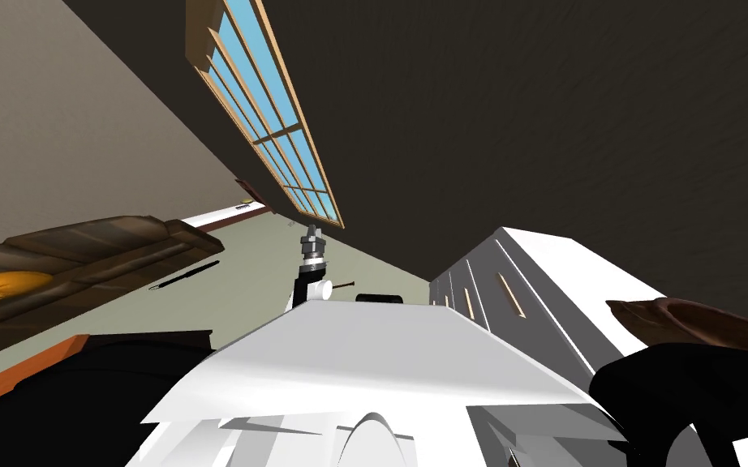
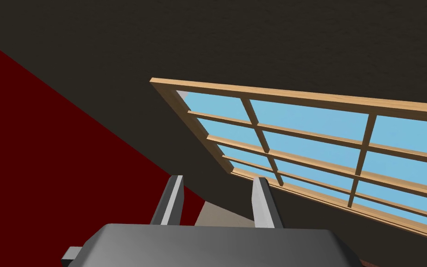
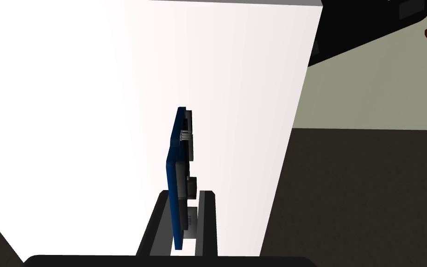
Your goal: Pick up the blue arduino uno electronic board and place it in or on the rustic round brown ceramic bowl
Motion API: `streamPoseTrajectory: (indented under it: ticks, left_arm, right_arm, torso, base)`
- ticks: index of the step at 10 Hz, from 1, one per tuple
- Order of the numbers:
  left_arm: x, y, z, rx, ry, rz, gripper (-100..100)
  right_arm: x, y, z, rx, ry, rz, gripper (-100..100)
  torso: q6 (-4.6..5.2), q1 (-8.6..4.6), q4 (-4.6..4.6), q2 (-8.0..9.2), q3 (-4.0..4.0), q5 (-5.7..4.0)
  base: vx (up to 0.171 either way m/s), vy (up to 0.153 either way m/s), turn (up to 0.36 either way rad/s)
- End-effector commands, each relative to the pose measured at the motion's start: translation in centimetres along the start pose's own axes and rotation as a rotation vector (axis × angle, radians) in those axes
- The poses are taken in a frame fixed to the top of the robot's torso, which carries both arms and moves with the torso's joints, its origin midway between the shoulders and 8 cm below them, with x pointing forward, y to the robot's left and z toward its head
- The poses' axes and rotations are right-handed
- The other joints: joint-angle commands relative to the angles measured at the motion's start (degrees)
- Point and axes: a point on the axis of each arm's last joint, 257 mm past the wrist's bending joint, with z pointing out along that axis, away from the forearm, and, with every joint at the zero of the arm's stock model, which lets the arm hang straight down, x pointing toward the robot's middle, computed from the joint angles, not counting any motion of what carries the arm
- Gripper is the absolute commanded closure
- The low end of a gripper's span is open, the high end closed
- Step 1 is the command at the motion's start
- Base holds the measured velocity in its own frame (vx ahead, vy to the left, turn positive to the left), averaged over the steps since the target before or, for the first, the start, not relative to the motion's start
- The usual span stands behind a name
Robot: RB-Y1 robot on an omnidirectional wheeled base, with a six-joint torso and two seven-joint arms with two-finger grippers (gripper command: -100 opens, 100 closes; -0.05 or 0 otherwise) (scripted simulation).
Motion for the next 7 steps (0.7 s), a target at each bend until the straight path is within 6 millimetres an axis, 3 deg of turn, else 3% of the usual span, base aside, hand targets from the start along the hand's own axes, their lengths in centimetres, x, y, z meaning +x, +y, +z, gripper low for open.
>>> streamPoseTrajectory:
  ticks: [1,7]
  left_arm:
    - [0.0,0.0,0.0,0.0,0.0,0.0,0]
    - [0.0,0.0,0.0,0.0,0.0,0.0,0]
  right_arm:
    - [-0.8,0.4,0.3,-0.019,-0.023,-0.01,100]
    - [-3.8,2.5,1.1,-0.112,-0.106,-0.058,100]
  torso:
    - [0.0,0.0,0.0,0.0,0.0,0.0]
    - [-0.04,-0.15,0.0,-0.13,-0.06,-0.05]
  base:
    - [0.009,-0.008,-0.041]
    - [0.035,-0.028,-0.078]
